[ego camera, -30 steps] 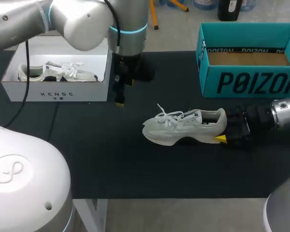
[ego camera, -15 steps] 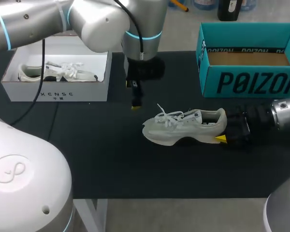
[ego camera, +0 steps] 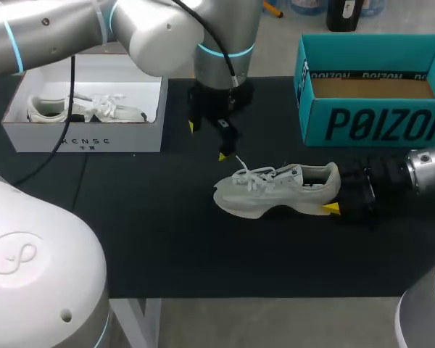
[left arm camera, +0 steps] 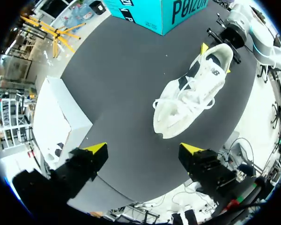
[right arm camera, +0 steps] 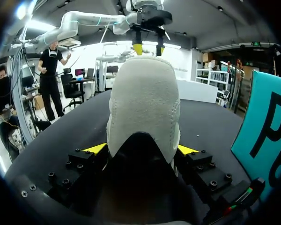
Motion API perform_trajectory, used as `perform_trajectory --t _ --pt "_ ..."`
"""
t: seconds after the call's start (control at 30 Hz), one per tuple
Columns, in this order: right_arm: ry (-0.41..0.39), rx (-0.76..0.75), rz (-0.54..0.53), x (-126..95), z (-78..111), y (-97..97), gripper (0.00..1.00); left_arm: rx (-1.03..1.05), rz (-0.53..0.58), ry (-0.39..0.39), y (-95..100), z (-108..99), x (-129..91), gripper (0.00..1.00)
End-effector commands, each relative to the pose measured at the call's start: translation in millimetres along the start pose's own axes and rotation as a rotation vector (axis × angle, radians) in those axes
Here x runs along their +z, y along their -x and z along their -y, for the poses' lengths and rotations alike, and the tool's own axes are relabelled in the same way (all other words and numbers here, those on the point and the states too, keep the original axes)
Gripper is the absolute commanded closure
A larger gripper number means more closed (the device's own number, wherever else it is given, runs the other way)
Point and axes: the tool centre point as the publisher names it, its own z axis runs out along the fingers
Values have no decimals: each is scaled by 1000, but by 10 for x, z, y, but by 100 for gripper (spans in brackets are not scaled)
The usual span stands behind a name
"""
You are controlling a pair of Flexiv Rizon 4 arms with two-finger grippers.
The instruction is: Take the shoe out of the shoebox, open the shoe tongue, remove and reinsert the insole, then place the shoe into the shoebox
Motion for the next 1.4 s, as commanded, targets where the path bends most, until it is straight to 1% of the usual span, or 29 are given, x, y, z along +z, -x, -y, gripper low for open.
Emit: perform_trajectory --t 0.03,0.1,0.13,0.17,0.2,0.27,0.3,0.37,0.53,0.67,0.73,0.8,0.9,1.03,1.07,1.13,1.17,1.2,1.27,1.4 --pt "-3 0 1 28 11 0 100 -248 -3 -111 -217 -55 -79 0" --pt "-3 0 1 28 11 0 100 -330 12 -107 -280 -66 -71 0" --pt "-3 0 1 28 11 0 100 -343 -24 -127 -318 -66 -60 0" --pt "-3 0 1 28 11 0 100 -386 -35 -130 -344 -70 -54 0" --pt "-3 0 1 28 11 0 100 -404 -19 -118 -383 -57 -37 0" --pt "-3 0 1 28 11 0 100 -443 -47 -134 -455 -29 -29 0" --pt "-3 0 1 28 11 0 100 -455 -53 -128 -496 -3 -33 0" --pt "-3 0 1 28 11 0 100 -487 -66 -140 -591 64 -59 0" --pt "-3 0 1 28 11 0 100 -459 -87 -136 -845 308 -121 0" --pt "-3 0 1 28 11 0 100 -424 -110 -100 -1009 501 -75 0" --pt "-3 0 1 28 11 0 100 -430 -119 -83 -1063 568 -40 0" --pt "-3 0 1 28 11 0 100 -442 -103 -65 -1093 615 -11 0" --pt "-3 0 1 28 11 0 100 -454 -113 -59 -1121 690 42 0" --pt "-3 0 1 28 11 0 100 -460 -97 -36 -1235 864 106 0" --pt "-3 0 1 28 11 0 100 -471 -60 -23 -1277 911 121 0" --pt "-3 0 1 28 11 0 100 -472 -36 -8 -1355 990 152 0" --pt "-3 0 1 28 11 0 100 -486 1 6 -1390 1020 171 0" --pt "-3 0 1 28 11 0 100 -485 3 7 -1417 1041 190 0" --pt "-3 0 1 28 11 0 100 -498 50 31 -1476 1067 238 0" --pt "-3 0 1 28 11 0 100 -537 91 44 -1549 1041 294 0"
